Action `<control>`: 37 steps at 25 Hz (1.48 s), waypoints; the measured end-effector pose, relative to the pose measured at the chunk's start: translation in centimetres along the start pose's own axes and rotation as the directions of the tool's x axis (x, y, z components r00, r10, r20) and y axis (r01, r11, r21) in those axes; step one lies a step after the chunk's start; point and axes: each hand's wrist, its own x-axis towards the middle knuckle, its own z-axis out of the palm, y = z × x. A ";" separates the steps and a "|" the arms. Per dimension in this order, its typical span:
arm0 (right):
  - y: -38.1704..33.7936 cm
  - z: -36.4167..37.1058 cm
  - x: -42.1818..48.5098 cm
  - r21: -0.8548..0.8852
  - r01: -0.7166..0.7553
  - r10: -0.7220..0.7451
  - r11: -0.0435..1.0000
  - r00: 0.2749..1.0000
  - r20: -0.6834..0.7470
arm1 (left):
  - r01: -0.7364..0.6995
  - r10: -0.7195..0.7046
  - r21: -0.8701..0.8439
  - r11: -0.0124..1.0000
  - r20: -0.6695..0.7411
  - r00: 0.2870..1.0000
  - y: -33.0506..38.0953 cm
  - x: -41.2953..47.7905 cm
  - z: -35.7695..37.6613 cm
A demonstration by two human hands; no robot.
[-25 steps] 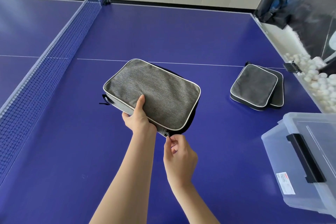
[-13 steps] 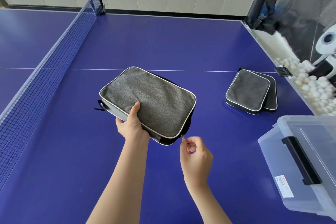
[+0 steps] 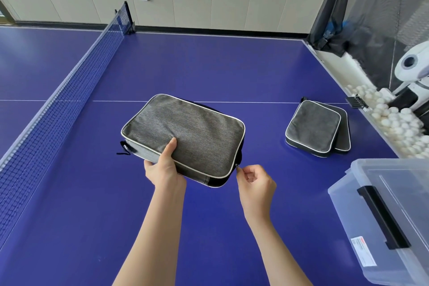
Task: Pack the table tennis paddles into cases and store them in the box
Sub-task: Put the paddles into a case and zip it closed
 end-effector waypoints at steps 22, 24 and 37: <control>13.5 -0.4 -12.0 -0.414 0.072 0.069 0.908 0.947 0.315 | 0.264 -0.246 0.329 0.907 -0.096 0.965 -9.0 5.5 -14.6; 14.0 -0.2 -12.7 -0.425 0.071 0.083 0.902 0.939 0.333 | 0.276 -0.252 0.363 0.890 -0.114 0.961 -9.3 5.9 -15.1; 15.3 0.6 -14.1 -0.411 0.096 0.092 0.907 0.906 0.414 | -0.195 0.312 0.904 0.381 0.073 0.947 -10.9 1.6 -16.7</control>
